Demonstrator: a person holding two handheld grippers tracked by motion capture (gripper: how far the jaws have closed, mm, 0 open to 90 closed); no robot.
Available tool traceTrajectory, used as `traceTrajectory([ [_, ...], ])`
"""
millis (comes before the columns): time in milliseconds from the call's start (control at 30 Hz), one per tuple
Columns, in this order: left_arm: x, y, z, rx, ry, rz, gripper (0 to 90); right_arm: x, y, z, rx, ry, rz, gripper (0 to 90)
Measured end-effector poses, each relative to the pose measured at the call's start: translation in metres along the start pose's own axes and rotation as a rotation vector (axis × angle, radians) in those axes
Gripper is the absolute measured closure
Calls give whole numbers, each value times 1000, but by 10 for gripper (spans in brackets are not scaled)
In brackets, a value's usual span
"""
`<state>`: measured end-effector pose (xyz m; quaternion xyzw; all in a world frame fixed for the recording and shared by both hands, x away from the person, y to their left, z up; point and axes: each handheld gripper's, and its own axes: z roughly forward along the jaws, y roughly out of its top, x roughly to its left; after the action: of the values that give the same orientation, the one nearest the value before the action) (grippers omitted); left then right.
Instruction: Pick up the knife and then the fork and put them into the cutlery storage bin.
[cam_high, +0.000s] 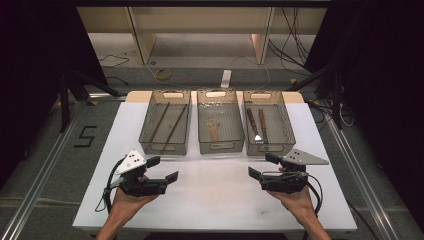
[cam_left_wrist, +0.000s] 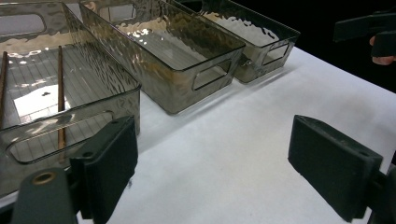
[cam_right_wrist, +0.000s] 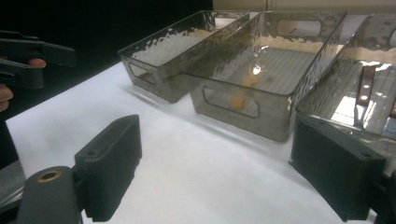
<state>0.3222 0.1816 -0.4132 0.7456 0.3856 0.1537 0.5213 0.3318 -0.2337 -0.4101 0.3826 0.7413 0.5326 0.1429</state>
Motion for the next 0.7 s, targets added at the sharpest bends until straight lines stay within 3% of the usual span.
traceTrajectory([
  [700, -1, -1, -1, 1, -12, 0, 154, 1, -23, -11, -2, -35, -5, 168],
])
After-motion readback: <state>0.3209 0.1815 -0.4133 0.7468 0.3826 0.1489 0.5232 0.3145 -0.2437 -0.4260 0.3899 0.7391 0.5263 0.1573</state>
